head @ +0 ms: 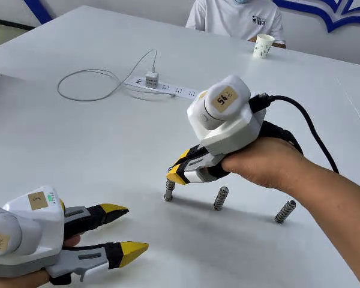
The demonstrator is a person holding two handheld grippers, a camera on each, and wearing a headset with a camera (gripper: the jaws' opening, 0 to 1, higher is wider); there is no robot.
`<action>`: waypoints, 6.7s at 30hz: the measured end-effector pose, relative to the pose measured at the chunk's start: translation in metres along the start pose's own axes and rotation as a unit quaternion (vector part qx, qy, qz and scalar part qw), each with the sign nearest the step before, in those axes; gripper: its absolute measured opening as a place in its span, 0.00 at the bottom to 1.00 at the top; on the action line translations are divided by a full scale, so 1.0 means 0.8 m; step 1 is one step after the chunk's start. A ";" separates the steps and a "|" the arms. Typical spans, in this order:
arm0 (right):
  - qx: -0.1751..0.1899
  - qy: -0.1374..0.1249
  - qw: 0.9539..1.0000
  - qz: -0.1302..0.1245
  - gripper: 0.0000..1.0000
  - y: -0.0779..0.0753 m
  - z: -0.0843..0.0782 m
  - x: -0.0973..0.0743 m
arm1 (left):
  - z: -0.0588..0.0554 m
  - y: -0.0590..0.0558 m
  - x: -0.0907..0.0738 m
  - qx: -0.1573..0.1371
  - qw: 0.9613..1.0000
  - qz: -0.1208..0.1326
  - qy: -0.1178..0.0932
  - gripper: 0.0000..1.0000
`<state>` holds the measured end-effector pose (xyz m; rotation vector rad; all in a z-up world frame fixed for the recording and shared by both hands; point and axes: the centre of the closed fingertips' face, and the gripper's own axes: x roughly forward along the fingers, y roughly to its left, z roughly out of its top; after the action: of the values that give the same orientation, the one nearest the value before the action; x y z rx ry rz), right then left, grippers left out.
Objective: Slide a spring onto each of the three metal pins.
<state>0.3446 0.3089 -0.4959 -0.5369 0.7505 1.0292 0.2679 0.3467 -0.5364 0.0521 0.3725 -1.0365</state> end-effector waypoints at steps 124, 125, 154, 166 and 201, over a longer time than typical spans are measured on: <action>0.011 -0.022 0.999 -0.029 0.44 -0.012 -0.047 -0.020 | 0.013 -0.004 0.015 0.019 1.000 -0.023 0.008 0.46; 0.012 -0.023 0.999 -0.030 0.45 -0.012 -0.048 -0.020 | 0.013 -0.004 0.016 0.019 1.000 -0.024 0.008 0.46; 0.036 -0.038 0.997 -0.056 0.53 -0.028 -0.075 -0.049 | 0.023 -0.009 0.021 0.023 0.999 -0.025 0.011 0.46; 0.050 -0.044 0.995 -0.068 0.55 -0.036 -0.092 -0.064 | 0.029 -0.011 0.024 0.027 0.999 -0.027 0.014 0.46; 0.096 -0.059 0.987 -0.113 0.59 -0.058 -0.139 -0.112 | 0.030 -0.011 0.029 0.035 0.999 -0.036 0.021 0.46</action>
<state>0.3257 0.1599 -0.4951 -0.3818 0.6585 0.7614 0.2776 0.3176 -0.5201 0.1235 0.3781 -1.1212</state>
